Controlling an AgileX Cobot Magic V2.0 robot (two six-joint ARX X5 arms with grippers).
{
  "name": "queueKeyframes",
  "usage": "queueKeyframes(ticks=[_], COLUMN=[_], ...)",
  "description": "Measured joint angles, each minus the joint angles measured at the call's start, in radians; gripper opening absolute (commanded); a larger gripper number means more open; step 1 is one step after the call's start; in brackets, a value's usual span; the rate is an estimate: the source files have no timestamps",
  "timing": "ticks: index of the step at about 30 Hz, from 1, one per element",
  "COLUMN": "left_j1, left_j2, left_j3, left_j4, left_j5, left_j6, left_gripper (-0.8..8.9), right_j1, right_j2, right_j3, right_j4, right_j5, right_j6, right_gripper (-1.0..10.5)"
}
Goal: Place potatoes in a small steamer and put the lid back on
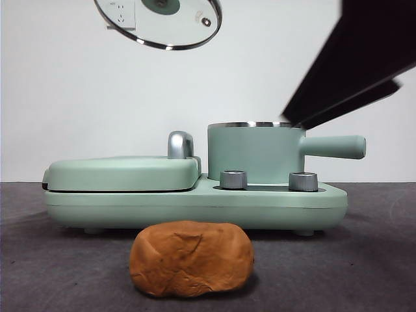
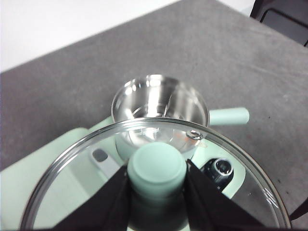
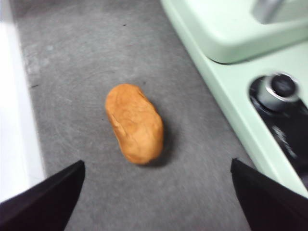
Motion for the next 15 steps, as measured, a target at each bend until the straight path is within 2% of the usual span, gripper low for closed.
queueKeyframes(ticks=[15], left_j1=[0.006], left_j2=[0.000], left_j3=[0.000], left_j4=[0.016], left_j5=[0.000], left_j6=[0.000], left_gripper=[0.09], right_j1=[0.117], right_j2=[0.363], right_j3=[0.000], right_j4=[0.276], right_j5=[0.000], right_j6=[-0.011], right_gripper=[4.9])
